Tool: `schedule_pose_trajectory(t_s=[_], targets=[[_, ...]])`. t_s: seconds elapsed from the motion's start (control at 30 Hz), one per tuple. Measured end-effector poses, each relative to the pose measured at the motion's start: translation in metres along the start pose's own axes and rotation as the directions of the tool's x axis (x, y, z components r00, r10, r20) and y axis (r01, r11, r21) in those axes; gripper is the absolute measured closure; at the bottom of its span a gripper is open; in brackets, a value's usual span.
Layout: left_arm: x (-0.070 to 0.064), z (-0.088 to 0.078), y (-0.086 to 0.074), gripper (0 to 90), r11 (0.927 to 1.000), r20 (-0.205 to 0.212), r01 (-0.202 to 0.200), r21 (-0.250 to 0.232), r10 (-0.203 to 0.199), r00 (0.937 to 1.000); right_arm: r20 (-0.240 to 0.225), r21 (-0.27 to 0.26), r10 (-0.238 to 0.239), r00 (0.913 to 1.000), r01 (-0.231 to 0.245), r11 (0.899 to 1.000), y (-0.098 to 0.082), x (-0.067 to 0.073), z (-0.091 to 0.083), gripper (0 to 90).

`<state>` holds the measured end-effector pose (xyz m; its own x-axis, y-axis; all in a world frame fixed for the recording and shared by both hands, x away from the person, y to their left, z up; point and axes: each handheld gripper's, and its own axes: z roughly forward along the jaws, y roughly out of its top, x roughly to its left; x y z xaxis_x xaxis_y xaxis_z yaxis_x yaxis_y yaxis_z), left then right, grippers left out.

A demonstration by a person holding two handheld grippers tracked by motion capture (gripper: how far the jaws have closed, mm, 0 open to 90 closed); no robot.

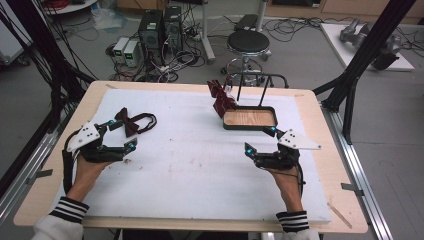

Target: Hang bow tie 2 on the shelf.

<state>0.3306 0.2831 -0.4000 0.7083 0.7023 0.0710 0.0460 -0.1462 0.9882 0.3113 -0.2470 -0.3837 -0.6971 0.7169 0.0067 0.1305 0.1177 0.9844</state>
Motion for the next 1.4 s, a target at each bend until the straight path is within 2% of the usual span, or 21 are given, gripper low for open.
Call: schedule_pose_trajectory(t_s=[0.13, 0.23, 0.27, 0.3, 0.33, 0.37, 0.43, 0.5, 0.57, 0.63, 0.7, 0.73, 0.9, 1.1, 1.2, 1.27, 1.3, 1.33, 1.37, 1.4], targets=[[0.010, 0.001, 0.009, 14.5, 0.9985, -0.011, -0.024, 0.048, 0.024, 0.9997, -0.002, 0.000, 0.003, 1.0000, -0.003, 1.000, -0.001, -0.001, 0.001, 11.3], [0.020, 0.003, 0.016, 14.5, 0.9943, -0.010, -0.044, 0.097, 0.045, 0.9989, -0.004, 0.006, 0.007, 1.0000, -0.007, 1.000, -0.001, -0.002, 0.001, 11.3], [0.027, 0.005, 0.019, 14.5, 0.9914, -0.004, -0.048, 0.122, 0.049, 0.9988, -0.003, 0.007, 0.005, 1.0000, -0.005, 1.000, -0.001, -0.003, 0.002, 11.3], [0.027, 0.005, 0.019, 14.5, 0.9914, -0.004, -0.048, 0.122, 0.049, 0.9988, -0.004, 0.006, 0.006, 1.0000, -0.006, 1.000, -0.001, -0.003, 0.002, 11.3], [0.033, 0.006, 0.022, 14.5, 0.9892, 0.000, -0.039, 0.141, 0.039, 0.9992, -0.004, 0.006, 0.005, 1.0000, -0.005, 1.000, -0.001, -0.003, 0.002, 11.3], [0.033, 0.006, 0.022, 14.5, 0.9892, 0.000, -0.039, 0.141, 0.039, 0.9992, -0.004, 0.006, 0.003, 1.0000, -0.003, 1.000, -0.001, -0.002, 0.002, 11.3], [0.042, 0.007, 0.025, 14.5, 0.9855, -0.002, -0.035, 0.166, 0.035, 0.9994, -0.004, 0.005, 0.001, 1.0000, 0.000, 1.000, -0.001, -0.003, 0.002, 11.3], [0.044, 0.008, 0.026, 14.5, 0.9848, -0.001, -0.033, 0.170, 0.034, 0.9994, -0.004, 0.006, 0.002, 1.0000, -0.002, 1.000, -0.001, -0.002, 0.002, 11.3], [0.051, 0.009, 0.028, 14.5, 0.9792, 0.004, -0.029, 0.201, 0.028, 0.9996, 0.000, 0.008, 0.010, 1.0000, -0.010, 1.000, -0.001, -0.003, 0.001, 11.2], [0.054, 0.010, 0.028, 14.5, 0.9777, 0.006, -0.027, 0.208, 0.027, 0.9996, 0.002, 0.011, 0.013, 0.9999, -0.013, 1.000, -0.001, -0.003, 0.000, 11.3], [0.060, 0.012, 0.028, 14.5, 0.9762, 0.024, -0.011, 0.217, 0.006, 0.9997, 0.004, 0.006, 0.009, 1.0000, -0.009, 1.000, -0.001, -0.003, 0.000, 11.3], [0.065, 0.015, 0.029, 14.5, 0.9719, 0.029, -0.005, 0.235, -0.002, 0.9996, 0.005, 0.006, 0.009, 1.0000, -0.009, 1.000, -0.001, -0.003, 0.000, 11.3], [0.073, 0.020, 0.030, 14.5, 0.9664, 0.048, -0.011, 0.257, -0.002, 0.9989, 0.011, 0.012, 0.013, 0.9998, -0.013, 1.000, -0.002, -0.004, -0.001, 11.3], [0.085, 0.029, 0.030, 14.5, 0.9448, 0.055, -0.030, 0.326, 0.013, 0.9984, 0.010, 0.019, 0.017, 0.9998, -0.017, 1.000, -0.002, -0.005, 0.000, 11.3], [0.093, 0.032, 0.031, 14.5, 0.9398, 0.076, -0.030, 0.340, 0.005, 0.9971, 0.012, 0.020, 0.009, 0.9999, -0.009, 1.000, -0.003, -0.006, 0.001, 11.3], [0.098, 0.035, 0.030, 14.5, 0.9328, 0.079, -0.025, 0.360, -0.004, 0.9969, 0.010, 0.021, 0.010, 0.9999, -0.010, 1.000, -0.003, -0.007, 0.002, 11.3], [0.100, 0.037, 0.030, 14.5, 0.9265, 0.082, -0.028, 0.375, -0.003, 0.9966, 0.011, 0.026, 0.019, 0.9997, -0.020, 0.999, -0.004, -0.007, 0.003, 11.3], [0.105, 0.040, 0.028, 14.5, 0.9099, 0.090, -0.053, 0.411, 0.017, 0.9958, 0.010, 0.030, 0.023, 0.9997, -0.023, 0.999, -0.004, -0.007, 0.004, 11.2], [0.105, 0.040, 0.028, 14.5, 0.9099, 0.090, -0.053, 0.411, 0.017, 0.9958, 0.008, 0.026, 0.018, 0.9998, -0.019, 0.999, -0.004, -0.007, 0.006, 11.3], [0.107, 0.042, 0.028, 14.5, 0.9038, 0.094, -0.057, 0.424, 0.019, 0.9954, 0.010, 0.029, 0.016, 0.9998, -0.017, 0.999, -0.004, -0.007, 0.006, 11.3]])
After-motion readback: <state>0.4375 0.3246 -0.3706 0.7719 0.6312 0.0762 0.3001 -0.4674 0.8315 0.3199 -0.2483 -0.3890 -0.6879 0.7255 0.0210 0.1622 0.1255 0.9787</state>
